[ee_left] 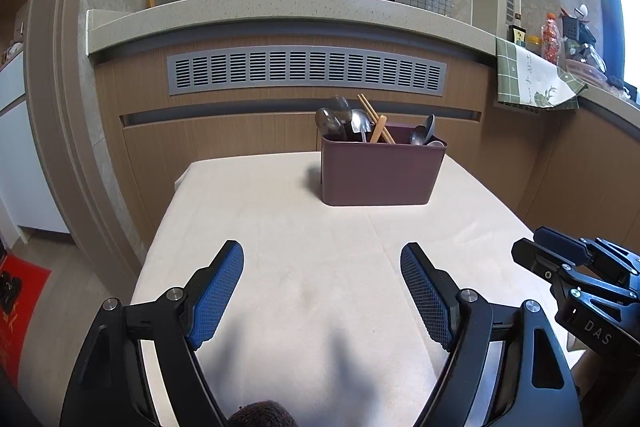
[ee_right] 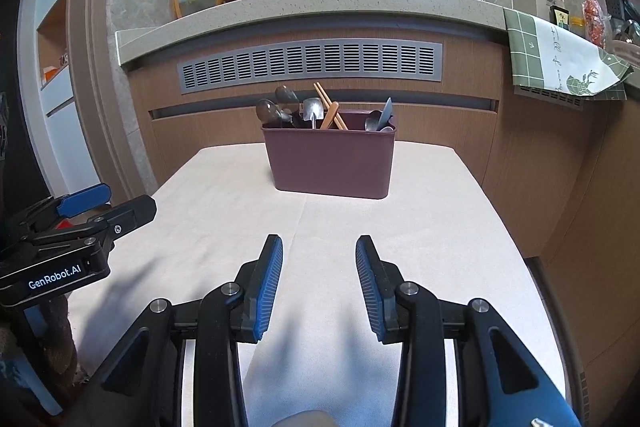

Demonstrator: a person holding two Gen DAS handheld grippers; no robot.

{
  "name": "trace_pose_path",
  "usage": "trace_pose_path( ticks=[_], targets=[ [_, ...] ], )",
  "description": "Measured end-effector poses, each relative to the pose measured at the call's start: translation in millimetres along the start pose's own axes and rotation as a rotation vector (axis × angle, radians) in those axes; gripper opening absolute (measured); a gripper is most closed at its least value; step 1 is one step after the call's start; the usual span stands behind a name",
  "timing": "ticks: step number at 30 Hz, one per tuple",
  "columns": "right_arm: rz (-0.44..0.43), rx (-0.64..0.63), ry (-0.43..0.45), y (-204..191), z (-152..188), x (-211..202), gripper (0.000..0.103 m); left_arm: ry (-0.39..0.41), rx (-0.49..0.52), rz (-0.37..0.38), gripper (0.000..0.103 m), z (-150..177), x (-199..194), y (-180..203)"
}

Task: Organize utensils

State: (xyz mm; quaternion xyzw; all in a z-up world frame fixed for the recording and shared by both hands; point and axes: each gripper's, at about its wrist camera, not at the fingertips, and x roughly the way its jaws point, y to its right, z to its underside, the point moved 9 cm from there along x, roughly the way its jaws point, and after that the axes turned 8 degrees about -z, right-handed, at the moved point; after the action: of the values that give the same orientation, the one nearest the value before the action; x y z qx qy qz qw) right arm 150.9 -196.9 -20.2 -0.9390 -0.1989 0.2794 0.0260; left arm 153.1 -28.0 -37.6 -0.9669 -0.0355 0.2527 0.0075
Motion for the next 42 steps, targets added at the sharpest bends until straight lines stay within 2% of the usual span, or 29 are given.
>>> trace_pose_path(
  ticks=[42],
  targets=[
    [0.023, 0.019, 0.02, 6, -7, -3, 0.039, -0.006, 0.026, 0.008, 0.081, 9, 1, 10]
  ],
)
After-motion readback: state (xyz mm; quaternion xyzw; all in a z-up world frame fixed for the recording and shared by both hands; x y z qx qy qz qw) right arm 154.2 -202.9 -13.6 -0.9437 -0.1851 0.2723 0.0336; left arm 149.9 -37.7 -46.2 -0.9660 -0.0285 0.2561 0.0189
